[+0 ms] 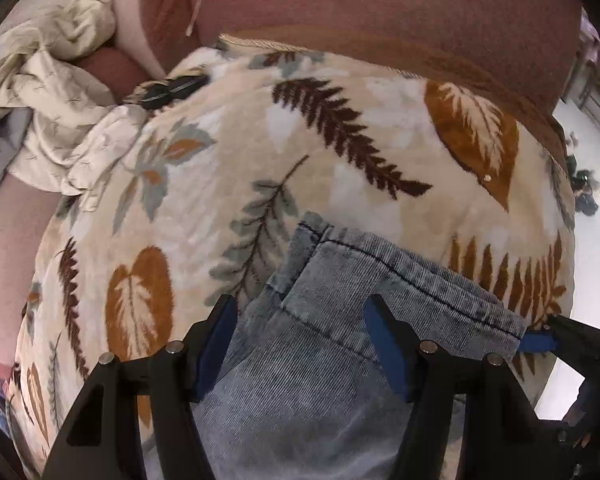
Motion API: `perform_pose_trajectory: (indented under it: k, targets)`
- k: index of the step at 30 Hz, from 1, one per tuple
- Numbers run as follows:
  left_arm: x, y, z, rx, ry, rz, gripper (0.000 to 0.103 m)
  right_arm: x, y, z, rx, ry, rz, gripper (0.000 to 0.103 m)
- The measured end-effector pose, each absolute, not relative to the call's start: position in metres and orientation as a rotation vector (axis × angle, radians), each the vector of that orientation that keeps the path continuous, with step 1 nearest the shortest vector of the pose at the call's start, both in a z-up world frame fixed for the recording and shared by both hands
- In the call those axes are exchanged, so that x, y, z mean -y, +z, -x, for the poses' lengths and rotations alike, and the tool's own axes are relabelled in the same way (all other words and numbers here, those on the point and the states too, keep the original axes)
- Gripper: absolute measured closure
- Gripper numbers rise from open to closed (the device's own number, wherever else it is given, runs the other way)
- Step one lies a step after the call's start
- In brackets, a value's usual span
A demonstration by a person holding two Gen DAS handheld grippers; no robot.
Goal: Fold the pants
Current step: 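Grasp the jeans leg hem with the left gripper while the right gripper holds the leg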
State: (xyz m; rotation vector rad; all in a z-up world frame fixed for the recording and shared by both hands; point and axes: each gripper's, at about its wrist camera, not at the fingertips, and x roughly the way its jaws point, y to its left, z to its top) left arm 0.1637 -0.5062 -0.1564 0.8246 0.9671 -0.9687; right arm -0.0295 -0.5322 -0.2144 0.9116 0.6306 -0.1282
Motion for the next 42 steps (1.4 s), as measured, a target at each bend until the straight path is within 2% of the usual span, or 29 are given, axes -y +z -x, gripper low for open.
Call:
perform_pose_trajectory:
  k: [17, 24, 27, 29, 34, 37, 38, 39, 42]
  targets:
    - [0.533, -0.191, -0.199, -1.094, -1.068, -0.752, 0.036, 0.529, -0.214, 0.026, -0.634, -0.149, -0.867, 0.016]
    - [0.533, -0.199, -0.203, -1.083, -1.102, -0.706, 0.037, 0.525, -0.212, 0.020, -0.639, -0.166, -0.840, 0.015]
    - [0.535, -0.199, -0.201, -1.082, -1.137, -0.694, 0.050, 0.524, -0.212, 0.017, -0.639, -0.177, -0.830, 0.015]
    - [0.533, -0.199, -0.201, -1.079, -1.161, -0.686, 0.062, 0.523, -0.211, 0.014, -0.638, -0.184, -0.816, 0.014]
    - [0.527, -0.198, -0.198, -1.070, -1.162, -0.640, 0.068, 0.518, -0.211, 0.009, -0.635, -0.210, -0.761, 0.016]
    - [0.513, -0.194, -0.197, -1.054, -1.147, -0.597, 0.080, 0.520, -0.211, 0.012, -0.629, -0.221, -0.758, 0.027]
    - [0.507, -0.193, -0.198, -1.053, -1.145, -0.584, 0.084, 0.522, -0.211, 0.014, -0.625, -0.221, -0.767, 0.038]
    - [0.503, -0.192, -0.200, -1.053, -1.144, -0.575, 0.086, 0.527, -0.213, 0.016, -0.619, -0.221, -0.784, 0.054]
    - [0.498, -0.186, -0.200, -1.049, -1.138, -0.541, 0.090, 0.540, -0.220, 0.021, -0.596, -0.195, -0.870, 0.066]
